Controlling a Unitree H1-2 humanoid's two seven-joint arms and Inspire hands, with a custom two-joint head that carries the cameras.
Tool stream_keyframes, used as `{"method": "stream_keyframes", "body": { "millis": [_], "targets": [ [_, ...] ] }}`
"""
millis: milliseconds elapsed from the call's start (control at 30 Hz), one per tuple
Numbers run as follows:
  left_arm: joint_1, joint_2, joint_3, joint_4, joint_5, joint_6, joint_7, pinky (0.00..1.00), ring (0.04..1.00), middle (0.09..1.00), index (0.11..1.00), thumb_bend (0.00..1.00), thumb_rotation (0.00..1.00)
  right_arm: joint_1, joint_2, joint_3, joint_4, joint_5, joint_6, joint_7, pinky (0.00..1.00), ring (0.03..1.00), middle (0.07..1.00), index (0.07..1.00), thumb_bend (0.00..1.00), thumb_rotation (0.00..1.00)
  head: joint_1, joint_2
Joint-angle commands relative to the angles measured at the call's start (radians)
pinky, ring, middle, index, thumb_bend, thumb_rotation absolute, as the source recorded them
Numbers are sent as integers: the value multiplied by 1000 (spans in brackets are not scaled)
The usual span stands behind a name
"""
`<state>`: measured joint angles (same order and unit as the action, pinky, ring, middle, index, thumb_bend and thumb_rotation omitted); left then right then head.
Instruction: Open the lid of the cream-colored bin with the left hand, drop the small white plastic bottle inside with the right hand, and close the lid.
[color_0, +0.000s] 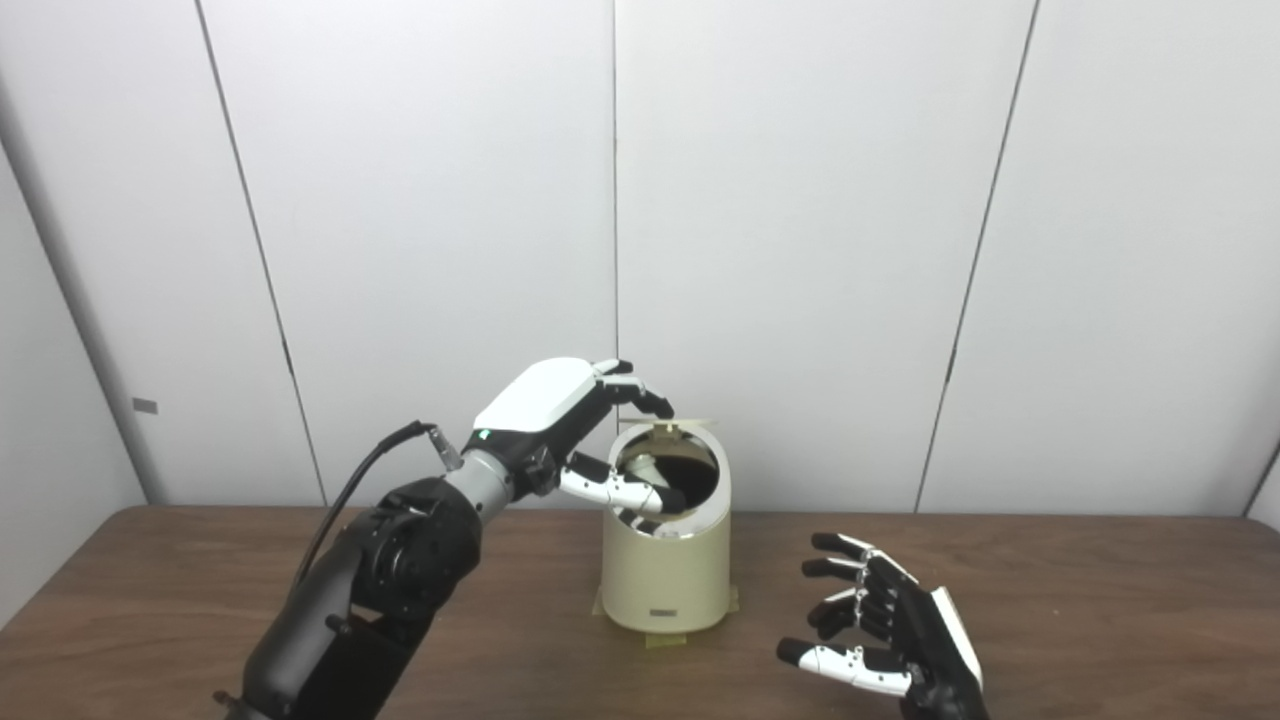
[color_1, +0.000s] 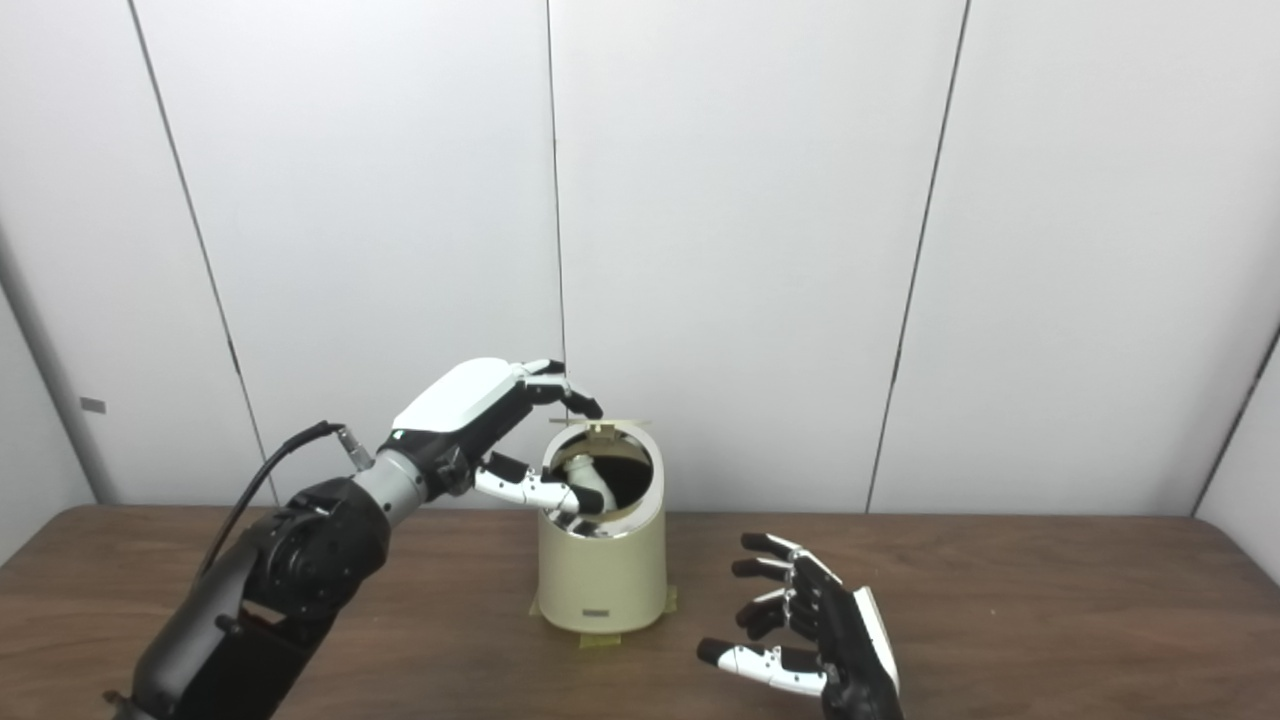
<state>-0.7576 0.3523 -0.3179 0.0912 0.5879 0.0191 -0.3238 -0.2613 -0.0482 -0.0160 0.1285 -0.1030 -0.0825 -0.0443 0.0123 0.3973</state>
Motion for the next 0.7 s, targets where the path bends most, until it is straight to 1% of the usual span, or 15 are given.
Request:
{"method": "stream_keyframes", "body": {
  "millis": [0,67,100,200,300,467,567,633,667],
  "targets": [
    [-40,18,10,-37,7,-4,-4,963,947,782,756,912,549,-34,3,-4,-43,6,-8,-7,397,468,669,727,777,77,1,5],
    [-34,19,11,-49,10,1,-15,962,949,782,757,914,548,-35,4,-4,-46,4,-2,-9,386,464,667,733,772,70,-1,6],
    [-32,19,12,-54,12,2,-19,959,948,779,754,920,544,-36,4,-4,-46,1,-2,-11,405,472,668,732,771,67,-2,7],
    [-26,18,14,-61,18,5,-29,958,947,778,752,923,533,-38,5,-4,-46,-1,-2,-12,415,474,668,725,771,66,-1,11],
    [-22,18,12,-59,26,-2,-32,953,942,778,752,917,533,-38,5,-2,-47,-3,-1,-14,398,469,669,723,768,63,-3,14],
    [-13,18,8,-55,32,-13,-35,952,945,772,749,919,524,-38,7,-1,-54,-5,6,-18,397,474,671,723,767,60,-4,19],
    [-11,20,2,-44,42,-23,-33,951,949,768,750,917,540,-39,10,0,-58,-1,9,-17,421,476,667,718,768,52,-6,22],
    [-10,21,1,-40,42,-28,-30,946,947,765,749,921,552,-39,11,-1,-61,2,13,-16,418,477,667,719,766,48,-9,24],
    [-9,20,1,-35,41,-32,-28,951,947,764,748,927,560,-38,12,-1,-62,1,14,-17,438,485,668,719,769,49,-10,26]
  ]
}}
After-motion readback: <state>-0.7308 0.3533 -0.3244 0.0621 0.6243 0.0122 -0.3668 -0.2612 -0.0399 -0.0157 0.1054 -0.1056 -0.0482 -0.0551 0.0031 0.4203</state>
